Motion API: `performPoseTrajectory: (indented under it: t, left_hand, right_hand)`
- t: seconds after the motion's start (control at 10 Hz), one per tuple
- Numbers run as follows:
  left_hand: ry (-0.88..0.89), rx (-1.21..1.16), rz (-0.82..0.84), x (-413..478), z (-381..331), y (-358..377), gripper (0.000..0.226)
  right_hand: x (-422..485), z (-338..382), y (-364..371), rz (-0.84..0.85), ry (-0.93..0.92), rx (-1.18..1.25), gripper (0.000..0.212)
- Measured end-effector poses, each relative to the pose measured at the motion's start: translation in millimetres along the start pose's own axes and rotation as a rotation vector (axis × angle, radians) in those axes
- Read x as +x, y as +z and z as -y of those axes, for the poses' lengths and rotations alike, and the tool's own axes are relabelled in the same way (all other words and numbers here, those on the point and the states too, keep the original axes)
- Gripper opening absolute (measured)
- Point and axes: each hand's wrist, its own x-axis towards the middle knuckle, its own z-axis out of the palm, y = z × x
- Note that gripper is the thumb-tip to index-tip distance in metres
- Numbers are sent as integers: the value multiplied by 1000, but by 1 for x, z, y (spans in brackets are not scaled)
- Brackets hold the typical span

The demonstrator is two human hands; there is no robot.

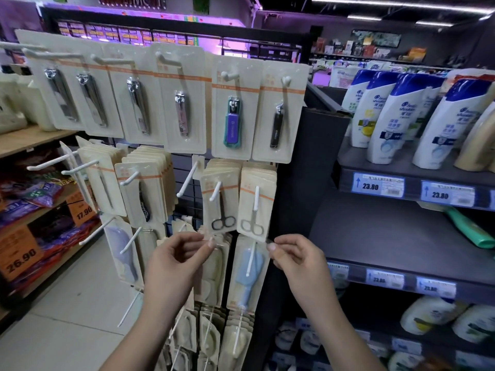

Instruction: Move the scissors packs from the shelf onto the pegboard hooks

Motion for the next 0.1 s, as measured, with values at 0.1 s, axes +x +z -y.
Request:
performPoseTrajectory:
  t: [0.1]
  left_hand:
    - [56, 148, -83, -15, -1, -4, 19]
  right_hand:
    - [-5, -2, -15, -22, 20, -28, 11]
